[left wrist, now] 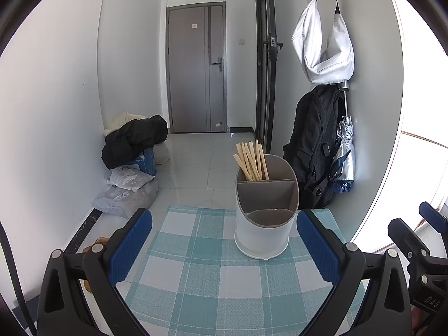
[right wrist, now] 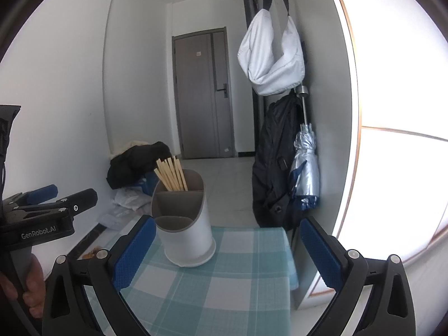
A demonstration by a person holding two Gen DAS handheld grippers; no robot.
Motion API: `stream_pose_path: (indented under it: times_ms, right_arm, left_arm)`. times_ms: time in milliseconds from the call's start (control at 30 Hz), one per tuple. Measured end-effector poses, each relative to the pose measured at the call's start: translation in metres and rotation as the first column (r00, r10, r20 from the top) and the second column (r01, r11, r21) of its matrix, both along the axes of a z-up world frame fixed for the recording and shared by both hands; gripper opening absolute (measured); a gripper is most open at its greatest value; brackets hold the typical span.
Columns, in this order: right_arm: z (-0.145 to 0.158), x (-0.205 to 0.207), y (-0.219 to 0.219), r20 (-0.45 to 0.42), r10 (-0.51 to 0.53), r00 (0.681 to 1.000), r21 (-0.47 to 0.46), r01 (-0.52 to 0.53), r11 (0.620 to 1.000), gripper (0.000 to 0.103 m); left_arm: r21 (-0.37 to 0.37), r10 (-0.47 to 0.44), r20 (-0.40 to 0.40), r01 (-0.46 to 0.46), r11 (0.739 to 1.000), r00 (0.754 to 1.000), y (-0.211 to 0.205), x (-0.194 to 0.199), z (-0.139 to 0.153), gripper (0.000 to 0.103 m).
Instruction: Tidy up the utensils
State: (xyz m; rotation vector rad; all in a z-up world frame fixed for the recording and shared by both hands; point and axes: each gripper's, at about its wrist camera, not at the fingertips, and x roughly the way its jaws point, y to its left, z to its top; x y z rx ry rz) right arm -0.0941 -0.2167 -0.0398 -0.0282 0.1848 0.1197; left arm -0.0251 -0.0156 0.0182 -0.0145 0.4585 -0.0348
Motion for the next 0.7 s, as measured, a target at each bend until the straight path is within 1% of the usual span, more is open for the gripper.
stream_pose_path:
  times_ms: [333, 700]
  right_arm:
    - [-0.0002, 0.0001, -0.0004, 0.000, 0.000, 1.000, -0.001, 0.000, 1.000, 0.103]
    - [0.0000, 0.0000, -0.0006, 0.002, -0.002, 1.000, 0.005, 0.002, 1.000, 0.103]
  left_arm:
    - [-0.002, 0.014, 0.015, -0.014, 1.000, 1.000, 0.0024, -0.0023, 0.0029, 0.101]
    - [0.001, 0.017, 0.013, -0.017, 1.000, 1.000, 0.0028, -0.0024, 0.0024, 0.101]
